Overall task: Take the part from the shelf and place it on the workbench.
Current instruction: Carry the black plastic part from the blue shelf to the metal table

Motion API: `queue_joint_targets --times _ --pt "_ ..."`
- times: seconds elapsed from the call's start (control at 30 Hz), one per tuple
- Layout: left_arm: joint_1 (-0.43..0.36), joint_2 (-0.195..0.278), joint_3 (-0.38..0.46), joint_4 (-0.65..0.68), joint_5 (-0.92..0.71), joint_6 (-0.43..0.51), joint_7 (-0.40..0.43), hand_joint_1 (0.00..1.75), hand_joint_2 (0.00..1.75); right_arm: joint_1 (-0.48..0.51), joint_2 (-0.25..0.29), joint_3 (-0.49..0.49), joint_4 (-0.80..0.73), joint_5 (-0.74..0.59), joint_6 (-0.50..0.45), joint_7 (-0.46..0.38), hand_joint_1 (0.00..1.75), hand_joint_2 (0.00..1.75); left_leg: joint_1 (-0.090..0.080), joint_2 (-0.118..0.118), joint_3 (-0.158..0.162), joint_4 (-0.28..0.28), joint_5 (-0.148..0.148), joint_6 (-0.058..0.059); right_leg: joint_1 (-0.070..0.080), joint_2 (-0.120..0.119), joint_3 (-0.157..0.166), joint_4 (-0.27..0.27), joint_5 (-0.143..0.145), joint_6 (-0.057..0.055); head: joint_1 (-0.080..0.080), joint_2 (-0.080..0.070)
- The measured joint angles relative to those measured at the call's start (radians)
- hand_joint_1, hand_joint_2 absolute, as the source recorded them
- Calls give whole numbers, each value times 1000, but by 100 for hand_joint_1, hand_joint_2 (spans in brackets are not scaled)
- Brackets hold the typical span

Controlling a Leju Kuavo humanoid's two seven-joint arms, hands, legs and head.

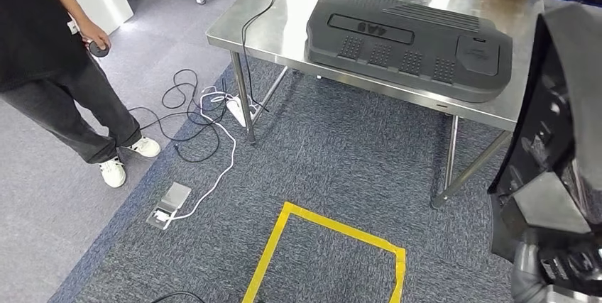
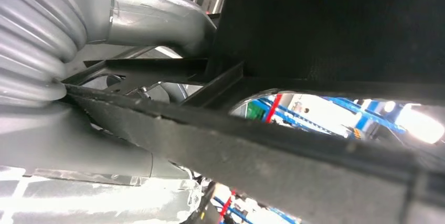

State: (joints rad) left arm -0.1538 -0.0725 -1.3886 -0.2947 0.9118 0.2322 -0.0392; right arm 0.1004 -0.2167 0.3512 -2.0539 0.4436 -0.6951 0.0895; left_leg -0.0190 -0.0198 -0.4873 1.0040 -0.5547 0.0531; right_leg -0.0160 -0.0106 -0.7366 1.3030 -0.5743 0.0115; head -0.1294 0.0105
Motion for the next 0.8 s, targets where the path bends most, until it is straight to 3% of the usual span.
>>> queue_joint_targets --times 0.03,0.07,0.13,0.2,0.27,0.33,0.4,0.43,0.47,0.5,0.53,0.57,0.6,0.67,0.7,0.73,0.8 --pt "1 0 0 0 0 -1 -1 175 175 1 0 0 0 1 0 1 175 175 -1 -3 9 0 -7 -1 1 1 -18 6 16 -1 0 0" --pt "2 0 0 0 1 -1 -2 175 175 1 0 0 0 2 0 2 175 175 -1 -6 20 0 -15 -3 2 2 -17 -25 48 -4 0 0" --pt "4 0 0 1 2 -2 -1 175 175 1 0 1 0 4 0 2 175 175 1 -11 45 -3 -35 -8 6 7 21 -148 131 -11 0 0" --pt "5 0 0 1 2 -3 2 175 175 0 0 2 1 4 0 3 175 175 3 -14 59 -13 -52 -18 14 13 50 -233 153 -15 4 0" --pt "6 0 0 3 4 -3 3 175 175 1 0 3 1 4 0 4 175 175 4 -14 78 -24 -51 -30 18 15 66 -263 131 -21 6 0" --pt "6 0 0 5 7 -3 4 175 175 2 0 3 0 4 0 3 175 175 1 -12 81 16 -28 -42 12 13 106 -286 117 -30 0 0" --pt "3 0 0 6 9 -4 3 175 175 2 0 3 0 5 0 2 175 175 -1 -7 21 140 -1 -50 8 8 160 -300 92 -36 -6 0" --pt "0 1 0 6 9 -4 1 175 175 2 0 3 0 5 0 1 175 175 -2 -5 -24 210 -8 -53 8 5 186 -304 75 -39 -6 0" --pt "-5 1 0 6 9 -4 -1 175 175 2 0 3 0 5 0 1 175 175 -3 -3 -69 263 -39 -57 8 3 211 -308 57 -40 -8 0" --pt "-9 2 0 6 8 -4 -3 175 175 2 0 3 0 5 0 1 175 175 -5 -3 -105 290 -89 -60 8 2 238 -310 38 -41 -8 0" --pt "-12 3 0 6 8 -4 -4 175 175 2 0 3 0 5 0 1 175 175 -7 -2 -130 291 -141 -62 7 2 267 -312 16 -41 -9 0" --pt "-15 3 0 6 8 -4 -5 175 175 2 0 3 0 5 0 1 175 175 -9 -2 -145 269 -173 -63 7 2 297 -314 -5 -40 -10 0" --pt "-17 4 0 6 8 -4 -5 175 175 2 0 3 0 5 0 1 175 175 -10 -2 -155 231 -170 -62 6 3 327 -315 -28 -40 -11 0" --pt "-18 6 0 7 8 -4 -6 175 175 3 0 3 0 4 0 1 175 175 -12 9 -174 147 -28 -56 6 4 374 -316 -71 -35 -7 0" --pt "-18 6 0 7 9 -5 -6 175 175 3 0 3 -1 4 0 1 175 175 -16 16 -178 116 40 -48 7 4 387 -317 -88 -31 -3 0" --pt "-19 6 0 8 9 -6 -6 175 175 4 0 3 -1 4 0 2 175 175 -19 22 -178 96 86 -39 8 4 399 -325 -99 -26 0 0" --pt "-20 5 0 8 9 -9 -6 175 175 2 0 4 -2 4 0 2 175 175 -23 19 -152 71 77 -20 8 3 401 -310 -83 -15 -1 0"
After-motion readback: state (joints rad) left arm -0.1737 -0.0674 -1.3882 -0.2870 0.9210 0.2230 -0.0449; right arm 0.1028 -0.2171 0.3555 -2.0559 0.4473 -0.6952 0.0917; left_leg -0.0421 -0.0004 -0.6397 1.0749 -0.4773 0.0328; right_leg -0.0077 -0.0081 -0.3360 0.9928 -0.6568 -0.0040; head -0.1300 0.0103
